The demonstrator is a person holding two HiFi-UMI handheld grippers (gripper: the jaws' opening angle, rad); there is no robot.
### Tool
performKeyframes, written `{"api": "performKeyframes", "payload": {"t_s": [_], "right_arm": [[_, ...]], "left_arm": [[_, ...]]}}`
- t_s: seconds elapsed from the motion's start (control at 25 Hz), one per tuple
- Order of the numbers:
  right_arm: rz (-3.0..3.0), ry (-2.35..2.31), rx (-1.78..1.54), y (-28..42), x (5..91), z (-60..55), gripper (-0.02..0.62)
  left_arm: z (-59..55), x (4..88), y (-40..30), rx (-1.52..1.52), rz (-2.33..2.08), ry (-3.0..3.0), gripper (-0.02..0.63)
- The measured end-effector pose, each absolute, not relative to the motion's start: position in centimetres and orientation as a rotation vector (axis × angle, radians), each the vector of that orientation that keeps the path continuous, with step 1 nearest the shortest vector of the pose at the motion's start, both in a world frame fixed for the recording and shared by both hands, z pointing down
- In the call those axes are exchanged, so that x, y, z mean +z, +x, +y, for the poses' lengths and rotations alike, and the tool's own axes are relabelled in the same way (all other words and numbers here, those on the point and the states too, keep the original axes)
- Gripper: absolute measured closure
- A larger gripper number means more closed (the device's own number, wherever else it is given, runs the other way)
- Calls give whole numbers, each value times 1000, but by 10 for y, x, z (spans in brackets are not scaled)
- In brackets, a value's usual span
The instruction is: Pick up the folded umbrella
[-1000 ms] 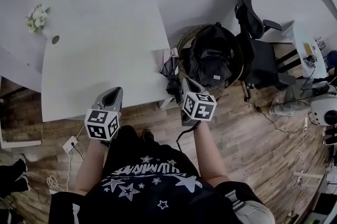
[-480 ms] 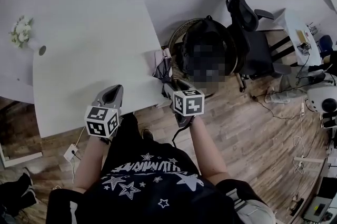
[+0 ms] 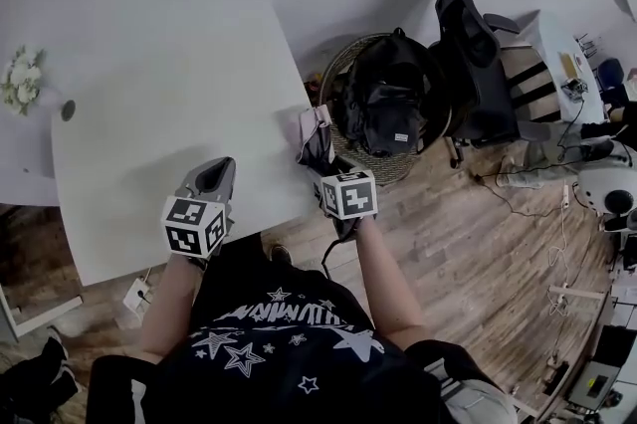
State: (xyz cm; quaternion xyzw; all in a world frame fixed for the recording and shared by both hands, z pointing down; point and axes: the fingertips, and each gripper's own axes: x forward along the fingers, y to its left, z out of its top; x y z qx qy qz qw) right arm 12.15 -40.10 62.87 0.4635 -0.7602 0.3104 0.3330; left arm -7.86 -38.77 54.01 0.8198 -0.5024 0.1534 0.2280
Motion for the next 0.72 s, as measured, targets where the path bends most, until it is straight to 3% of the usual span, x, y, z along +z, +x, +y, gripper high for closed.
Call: {"api": "performKeyframes", "payload": {"t_s": [0.72], "right_arm": [[-1868, 1176, 745, 119, 657, -405, 324]], "left_arm": [[-404, 559, -70, 438, -1318, 2254, 603]]}}
